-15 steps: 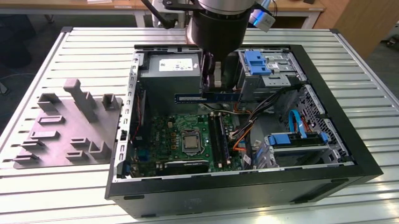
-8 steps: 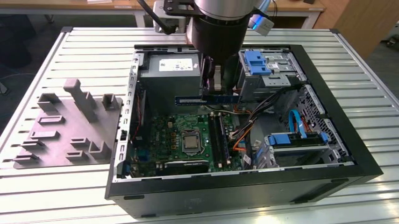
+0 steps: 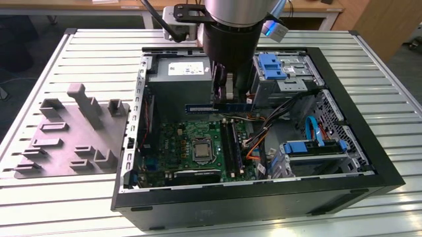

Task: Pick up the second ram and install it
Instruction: 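Pick up the second ram and move it above second insertion slot, then insert the second ram into the second slot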

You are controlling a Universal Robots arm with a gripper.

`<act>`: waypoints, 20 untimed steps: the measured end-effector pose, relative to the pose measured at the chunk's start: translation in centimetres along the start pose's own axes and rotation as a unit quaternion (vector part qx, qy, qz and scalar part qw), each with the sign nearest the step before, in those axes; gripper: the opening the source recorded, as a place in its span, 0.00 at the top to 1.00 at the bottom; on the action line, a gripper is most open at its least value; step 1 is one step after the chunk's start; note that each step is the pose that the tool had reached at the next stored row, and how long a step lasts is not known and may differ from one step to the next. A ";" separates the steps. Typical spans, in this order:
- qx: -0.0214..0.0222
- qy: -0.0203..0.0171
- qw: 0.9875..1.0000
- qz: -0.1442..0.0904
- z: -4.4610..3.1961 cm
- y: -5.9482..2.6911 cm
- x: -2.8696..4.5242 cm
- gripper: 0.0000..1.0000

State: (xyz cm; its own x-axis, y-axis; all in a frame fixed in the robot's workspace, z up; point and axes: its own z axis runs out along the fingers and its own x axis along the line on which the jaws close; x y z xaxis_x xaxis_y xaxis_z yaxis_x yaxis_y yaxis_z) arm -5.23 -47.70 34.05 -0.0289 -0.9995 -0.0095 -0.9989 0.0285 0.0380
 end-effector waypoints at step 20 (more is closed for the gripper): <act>0.001 -0.002 0.999 0.052 0.16 0.00 0.00 0.89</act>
State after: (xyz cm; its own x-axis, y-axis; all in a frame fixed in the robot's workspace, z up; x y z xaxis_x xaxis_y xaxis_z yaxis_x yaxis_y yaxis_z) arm -5.23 -47.70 33.89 -0.1329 -0.9911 -0.0097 -0.9905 0.1325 0.0379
